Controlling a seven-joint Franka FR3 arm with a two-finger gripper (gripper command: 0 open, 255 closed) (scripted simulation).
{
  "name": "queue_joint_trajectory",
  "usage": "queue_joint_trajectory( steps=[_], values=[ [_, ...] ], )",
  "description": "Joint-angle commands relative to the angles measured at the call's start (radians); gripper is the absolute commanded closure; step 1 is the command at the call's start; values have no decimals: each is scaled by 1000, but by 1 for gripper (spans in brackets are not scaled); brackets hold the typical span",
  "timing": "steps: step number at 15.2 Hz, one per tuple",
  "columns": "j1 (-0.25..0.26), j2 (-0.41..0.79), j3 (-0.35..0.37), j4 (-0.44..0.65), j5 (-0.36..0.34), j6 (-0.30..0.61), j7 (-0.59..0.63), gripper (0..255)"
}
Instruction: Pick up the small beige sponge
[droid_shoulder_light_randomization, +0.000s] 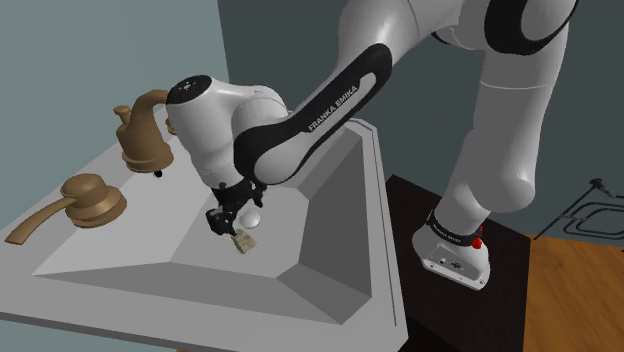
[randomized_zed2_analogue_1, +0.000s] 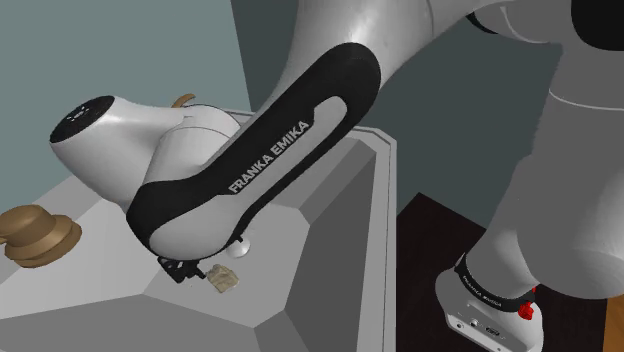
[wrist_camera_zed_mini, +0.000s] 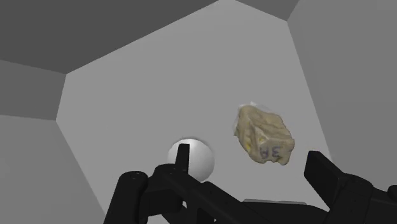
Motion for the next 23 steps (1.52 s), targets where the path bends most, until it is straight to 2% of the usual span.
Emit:
queue_joint_trajectory(
  steps=[1, 10, 11, 20, 23],
  values=[
    [41, 89, -8, 71, -58, -3, 48, 0],
    [57, 152, -32, 50, -99, 72, 80, 0],
    [57, 151, -31, 48, -99, 73, 80, 255],
    [57, 152, -32, 50, -99, 72, 80, 255],
    [51, 126, -23, 57, -82, 43, 67, 255]
  ],
)
